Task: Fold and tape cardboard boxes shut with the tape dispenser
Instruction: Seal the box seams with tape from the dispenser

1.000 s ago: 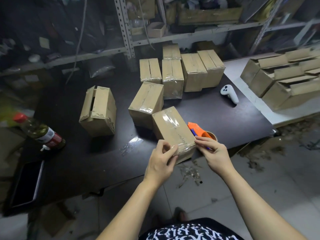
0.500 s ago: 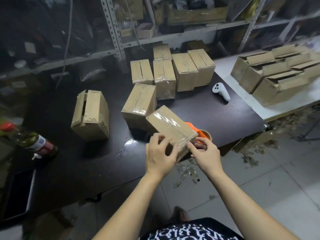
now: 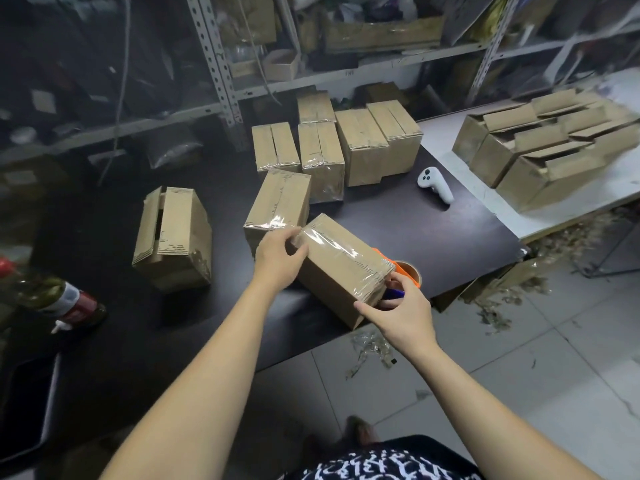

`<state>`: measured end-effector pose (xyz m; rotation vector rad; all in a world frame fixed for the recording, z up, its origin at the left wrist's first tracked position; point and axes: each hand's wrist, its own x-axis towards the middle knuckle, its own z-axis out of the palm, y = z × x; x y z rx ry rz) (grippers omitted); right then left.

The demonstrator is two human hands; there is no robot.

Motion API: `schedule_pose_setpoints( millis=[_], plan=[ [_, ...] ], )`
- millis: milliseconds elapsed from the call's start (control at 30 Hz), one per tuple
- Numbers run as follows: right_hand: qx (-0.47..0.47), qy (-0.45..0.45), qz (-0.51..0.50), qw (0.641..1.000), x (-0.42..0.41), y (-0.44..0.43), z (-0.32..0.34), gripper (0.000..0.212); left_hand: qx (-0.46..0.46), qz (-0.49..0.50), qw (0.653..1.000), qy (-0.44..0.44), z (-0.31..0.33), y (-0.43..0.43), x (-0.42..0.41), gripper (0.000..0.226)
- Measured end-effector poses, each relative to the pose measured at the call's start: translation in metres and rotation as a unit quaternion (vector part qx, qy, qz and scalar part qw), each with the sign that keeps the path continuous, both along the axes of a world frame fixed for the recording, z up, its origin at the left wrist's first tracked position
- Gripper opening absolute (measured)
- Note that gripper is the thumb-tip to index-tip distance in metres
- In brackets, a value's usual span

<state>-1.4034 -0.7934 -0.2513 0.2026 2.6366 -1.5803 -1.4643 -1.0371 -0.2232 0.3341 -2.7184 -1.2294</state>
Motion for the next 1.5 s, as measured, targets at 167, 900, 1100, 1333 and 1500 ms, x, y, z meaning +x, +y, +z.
schedule_pose_setpoints(
  millis=[167,900,1100,1333,1500],
  plan=[
    [-0.039,0.007,-0.010,0.999,-0.003,0.014,-0.002,0.081,0.053,0.017,0.998,0.007,-0.001,0.003,0.011,0.021],
    [-0.133,-0.065,0.133,0.980,-0.030,-0.021,0.000,0.039,0.083,0.049,0.991,-0.096,-0.009,-0.022,0.089,0.043],
    [0.092,0.031,0.057,0.994,-0.057,-0.010,-0.020,0.040,0.058,0.135,0.985,-0.092,-0.008,0.016,0.093,0.043],
    [0.281,-0.068,0.028,0.957,-0.082,0.012,-0.041,0.030,0.061,0.166,0.981,-0.081,-0.007,0.050,0.079,0.044],
    [0.360,-0.071,0.055,0.929,-0.089,0.015,-0.043,0.038,0.051,0.164,0.982,-0.083,-0.009,0.053,0.070,0.049]
  ],
)
